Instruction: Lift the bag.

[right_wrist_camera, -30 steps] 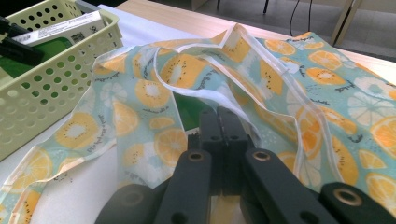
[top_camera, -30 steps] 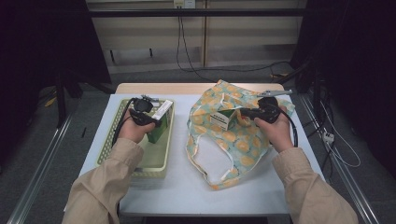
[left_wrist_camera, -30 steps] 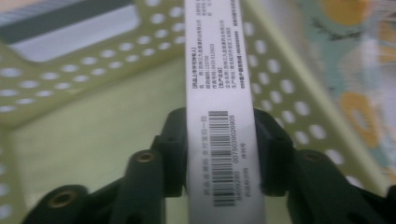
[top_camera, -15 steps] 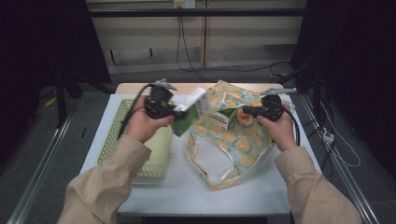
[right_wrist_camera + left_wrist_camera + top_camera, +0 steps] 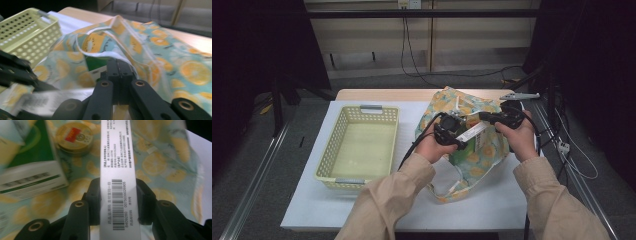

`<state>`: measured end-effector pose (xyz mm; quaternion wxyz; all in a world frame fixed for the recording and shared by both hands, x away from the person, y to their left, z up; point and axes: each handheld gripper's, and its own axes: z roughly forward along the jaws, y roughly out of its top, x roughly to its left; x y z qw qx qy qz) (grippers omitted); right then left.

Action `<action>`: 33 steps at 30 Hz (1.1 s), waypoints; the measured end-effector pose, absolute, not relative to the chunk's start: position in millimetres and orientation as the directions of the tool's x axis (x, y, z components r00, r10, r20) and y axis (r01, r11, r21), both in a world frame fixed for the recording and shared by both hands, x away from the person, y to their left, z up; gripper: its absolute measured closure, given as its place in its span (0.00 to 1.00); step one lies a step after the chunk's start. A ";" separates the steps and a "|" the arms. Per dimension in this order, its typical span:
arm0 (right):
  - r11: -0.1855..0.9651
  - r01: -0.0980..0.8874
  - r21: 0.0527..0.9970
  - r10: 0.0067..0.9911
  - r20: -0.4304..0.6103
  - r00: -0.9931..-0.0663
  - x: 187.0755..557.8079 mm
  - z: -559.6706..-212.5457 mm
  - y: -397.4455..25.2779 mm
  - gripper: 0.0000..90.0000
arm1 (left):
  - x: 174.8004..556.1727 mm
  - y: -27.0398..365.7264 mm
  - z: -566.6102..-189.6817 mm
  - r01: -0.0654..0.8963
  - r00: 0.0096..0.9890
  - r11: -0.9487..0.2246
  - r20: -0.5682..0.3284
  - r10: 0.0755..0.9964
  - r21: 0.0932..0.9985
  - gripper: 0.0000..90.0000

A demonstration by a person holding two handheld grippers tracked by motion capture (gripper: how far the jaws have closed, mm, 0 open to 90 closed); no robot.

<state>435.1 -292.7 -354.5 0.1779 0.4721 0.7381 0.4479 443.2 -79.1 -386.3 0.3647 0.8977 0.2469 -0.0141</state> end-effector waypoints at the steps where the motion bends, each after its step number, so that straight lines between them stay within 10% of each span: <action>1: 0.152 0.535 0.831 0.852 0.164 -0.497 435.0 -353.9 -294.3 1.00 | 444.6 -85.4 -388.8 0.455 0.873 -0.588 -0.207 0.441 0.668 0.70; 5: 0.140 0.521 0.842 0.859 0.159 -0.488 436.0 -345.0 -295.0 1.00 | 453.3 -110.6 -391.4 0.374 0.881 -0.496 -0.134 0.453 0.784 0.68; 9: 0.139 0.507 0.851 0.852 0.157 -0.499 436.0 -337.3 -295.4 1.00 | 455.3 -101.4 -387.6 0.444 0.846 -0.542 -0.134 0.516 0.713 0.16; 18: 0.149 0.528 0.836 0.840 0.175 -0.514 434.1 -359.6 -288.4 1.00 | 442.7 -23.6 -400.4 0.488 0.792 -0.594 -0.039 0.609 0.640 0.15; 33: 0.157 0.517 0.842 0.838 0.163 -0.521 425.5 -353.2 -289.8 1.00 | 433.2 -50.0 -447.3 0.642 0.649 -0.525 -0.032 0.760 0.558 0.15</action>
